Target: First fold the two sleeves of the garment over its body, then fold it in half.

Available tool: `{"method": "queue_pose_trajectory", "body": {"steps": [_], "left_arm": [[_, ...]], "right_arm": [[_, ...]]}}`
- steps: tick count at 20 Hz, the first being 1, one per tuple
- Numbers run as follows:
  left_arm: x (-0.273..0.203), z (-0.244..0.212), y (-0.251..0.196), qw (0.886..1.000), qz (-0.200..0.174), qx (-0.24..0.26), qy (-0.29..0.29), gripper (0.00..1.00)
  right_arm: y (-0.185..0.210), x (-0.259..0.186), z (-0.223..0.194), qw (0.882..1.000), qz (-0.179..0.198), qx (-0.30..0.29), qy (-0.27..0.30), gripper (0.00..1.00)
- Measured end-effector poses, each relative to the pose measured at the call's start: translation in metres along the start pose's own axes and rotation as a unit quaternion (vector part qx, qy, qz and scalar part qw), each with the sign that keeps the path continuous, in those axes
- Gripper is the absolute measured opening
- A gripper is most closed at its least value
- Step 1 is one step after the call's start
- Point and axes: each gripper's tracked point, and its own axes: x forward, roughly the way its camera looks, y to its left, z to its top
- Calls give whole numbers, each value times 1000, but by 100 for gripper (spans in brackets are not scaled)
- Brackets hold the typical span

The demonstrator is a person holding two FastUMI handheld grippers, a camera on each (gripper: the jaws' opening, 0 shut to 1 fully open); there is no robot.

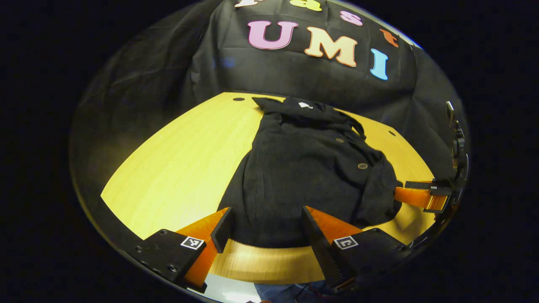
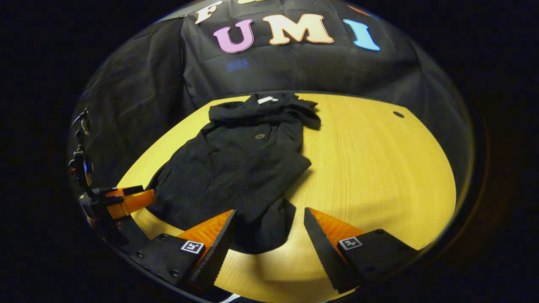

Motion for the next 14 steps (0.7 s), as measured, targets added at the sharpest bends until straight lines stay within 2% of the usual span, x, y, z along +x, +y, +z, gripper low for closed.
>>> {"method": "queue_pose_trajectory", "body": {"steps": [5, 8, 9, 10, 11, 12, 14], "left_arm": [[4, -7, 6, 999, 14, 29, 2, 94], [6, -9, 4, 999, 20, 42, -6, 93], [7, -11, 4, 998, 23, 52, -8, 93], [8, -11, 3, 998, 24, 60, -9, 93], [8, -10, 4, 998, 25, 58, -12, 92], [8, -10, 5, 998, 29, 50, -11, 92], [9, -8, 11, 998, 46, 32, -15, 87]], "right_arm": [[5, 8, -18, 1000, 1, -22, 13, 98], [6, 9, -18, 999, -4, -37, 0, 99], [6, 10, -20, 999, -4, -39, -1, 94], [6, 11, -20, 999, -4, -42, -4, 98], [5, 12, -22, 999, -4, -45, -5, 92], [5, 12, -21, 999, -2, -46, -6, 96], [8, 14, -23, 999, 10, -46, -2, 88]]}}
